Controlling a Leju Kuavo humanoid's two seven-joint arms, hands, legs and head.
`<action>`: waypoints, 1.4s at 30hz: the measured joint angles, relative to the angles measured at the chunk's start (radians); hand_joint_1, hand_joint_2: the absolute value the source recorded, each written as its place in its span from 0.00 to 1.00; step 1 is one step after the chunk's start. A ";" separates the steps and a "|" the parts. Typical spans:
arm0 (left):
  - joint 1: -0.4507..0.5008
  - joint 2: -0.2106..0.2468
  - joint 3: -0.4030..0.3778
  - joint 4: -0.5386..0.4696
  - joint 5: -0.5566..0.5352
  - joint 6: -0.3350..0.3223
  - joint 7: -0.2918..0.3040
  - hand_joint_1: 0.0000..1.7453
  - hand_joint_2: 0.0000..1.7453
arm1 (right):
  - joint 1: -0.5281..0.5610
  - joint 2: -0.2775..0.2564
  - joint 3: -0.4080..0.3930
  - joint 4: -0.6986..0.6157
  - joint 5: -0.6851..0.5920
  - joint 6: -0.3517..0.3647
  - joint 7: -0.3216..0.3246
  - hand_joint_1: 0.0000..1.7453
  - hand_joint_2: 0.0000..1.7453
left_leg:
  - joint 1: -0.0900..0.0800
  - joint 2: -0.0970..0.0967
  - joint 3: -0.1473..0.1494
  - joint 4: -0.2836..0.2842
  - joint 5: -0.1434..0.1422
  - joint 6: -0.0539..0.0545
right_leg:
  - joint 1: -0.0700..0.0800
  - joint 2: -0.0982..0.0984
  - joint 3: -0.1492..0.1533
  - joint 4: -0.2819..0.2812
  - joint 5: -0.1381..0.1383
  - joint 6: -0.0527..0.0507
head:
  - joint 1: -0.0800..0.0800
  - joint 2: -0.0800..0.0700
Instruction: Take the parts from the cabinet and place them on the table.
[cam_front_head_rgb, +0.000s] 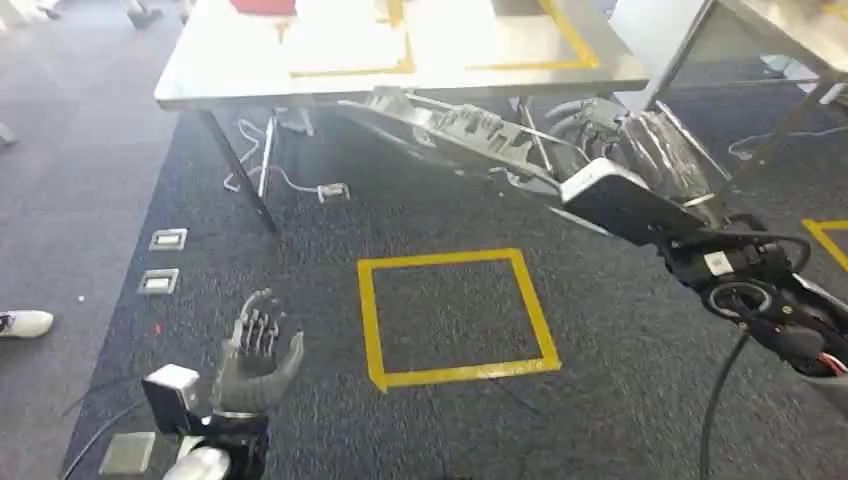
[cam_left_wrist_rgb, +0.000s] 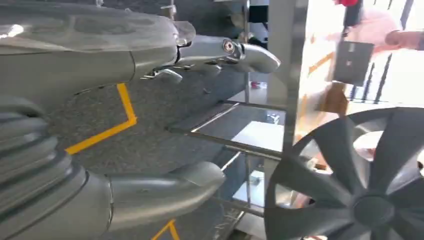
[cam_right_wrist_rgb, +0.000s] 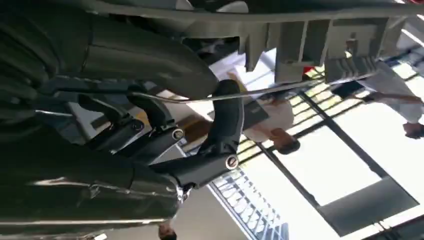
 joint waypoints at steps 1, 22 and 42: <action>0.000 0.000 0.000 0.000 -0.001 0.000 -0.002 0.00 1.00 | -0.001 0.000 -0.002 0.000 0.000 0.001 0.001 1.00 1.00 | -0.001 0.000 0.007 0.005 0.000 -0.003 | -0.002 -0.002 0.000 -0.002 -0.007 -0.007 | 0.002 0.000; -0.010 -0.002 0.000 -0.001 -0.011 -0.004 0.000 0.00 1.00 | -0.012 0.023 0.008 0.011 -0.031 -0.013 -0.040 1.00 1.00 | 0.000 0.004 -0.088 -0.020 0.115 0.030 | -0.006 0.009 -0.005 0.275 -0.220 0.019 | -0.023 0.000; -0.004 -0.003 0.000 0.009 0.005 -0.002 -0.015 0.00 1.00 | -0.011 0.049 0.016 0.051 -0.034 -0.024 -0.071 1.00 1.00 | 0.004 0.012 -0.216 0.153 0.048 -0.011 | -0.005 0.004 0.124 -0.002 -0.100 -0.017 | -0.044 0.000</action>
